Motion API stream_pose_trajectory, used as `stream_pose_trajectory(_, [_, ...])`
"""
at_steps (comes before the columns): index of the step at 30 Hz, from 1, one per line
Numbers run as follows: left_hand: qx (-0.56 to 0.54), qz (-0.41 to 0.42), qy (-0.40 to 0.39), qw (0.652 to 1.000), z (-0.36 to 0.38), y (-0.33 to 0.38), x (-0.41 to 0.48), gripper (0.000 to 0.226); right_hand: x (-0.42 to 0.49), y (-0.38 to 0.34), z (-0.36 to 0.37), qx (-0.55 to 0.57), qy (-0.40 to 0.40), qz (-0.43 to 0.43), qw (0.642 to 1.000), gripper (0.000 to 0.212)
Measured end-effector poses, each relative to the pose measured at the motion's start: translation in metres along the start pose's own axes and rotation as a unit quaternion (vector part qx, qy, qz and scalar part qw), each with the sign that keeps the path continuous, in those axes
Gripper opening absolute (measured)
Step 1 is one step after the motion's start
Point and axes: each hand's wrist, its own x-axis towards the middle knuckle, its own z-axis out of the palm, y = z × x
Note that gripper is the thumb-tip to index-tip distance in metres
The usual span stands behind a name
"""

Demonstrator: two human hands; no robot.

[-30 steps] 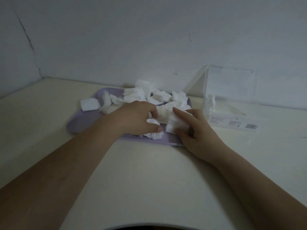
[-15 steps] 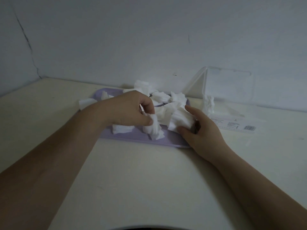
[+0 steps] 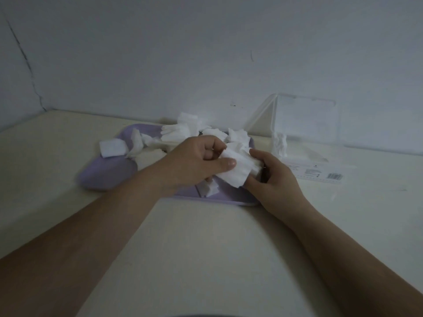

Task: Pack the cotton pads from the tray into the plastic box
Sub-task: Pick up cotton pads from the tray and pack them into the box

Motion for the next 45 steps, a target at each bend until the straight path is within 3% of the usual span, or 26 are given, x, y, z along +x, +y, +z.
stream_pose_trajectory(3, [0.046, 0.007, -0.018, 0.999, 0.005, -0.009, 0.001, 0.015, 0.001, 0.001, -0.001, 0.022, 0.008, 0.006, 1.000, 0.062])
stream_pose_trajectory(6, [0.104, 0.024, 0.013, 0.994, 0.012, -0.015, 0.000, 0.015, 0.002, 0.002, -0.002, 0.053, 0.017, 0.010, 0.998, 0.065])
stream_pose_trajectory(15, [0.063, 0.024, 0.033, 0.997, 0.012, -0.013, -0.001, 0.019, 0.000, 0.000, -0.003, 0.047, -0.001, -0.017, 0.999, 0.057])
stream_pose_trajectory(20, [0.071, 0.019, 0.055, 0.996, 0.014, -0.015, 0.001, 0.021, -0.003, -0.006, -0.006, 0.089, -0.061, 0.000, 0.994, 0.069])
stream_pose_trajectory(23, [0.098, 0.021, 0.063, 0.993, 0.016, -0.014, 0.002, 0.024, -0.005, -0.008, -0.003, 0.056, -0.047, -0.010, 0.997, 0.071])
stream_pose_trajectory(28, [0.181, 0.025, 0.027, 0.983, -0.012, -0.001, 0.006, 0.022, -0.001, -0.004, 0.000, 0.030, -0.011, -0.025, 0.999, 0.053])
stream_pose_trajectory(32, [0.361, -0.027, -0.089, 0.928, -0.034, 0.009, 0.000, 0.042, 0.000, -0.001, 0.004, 0.010, -0.011, -0.026, 1.000, 0.055])
stream_pose_trajectory(34, [0.394, -0.027, -0.125, 0.910, -0.034, 0.007, -0.002, 0.037, 0.000, -0.001, 0.004, 0.004, -0.014, -0.023, 1.000, 0.055])
stream_pose_trajectory(38, [0.369, 0.028, -0.087, 0.925, -0.030, 0.003, 0.000, 0.014, -0.001, -0.002, 0.002, 0.004, -0.009, -0.018, 1.000, 0.055])
stream_pose_trajectory(45, [0.297, 0.071, -0.013, 0.952, -0.040, 0.011, 0.004, 0.010, -0.001, -0.003, 0.002, 0.002, 0.033, -0.006, 0.999, 0.054])
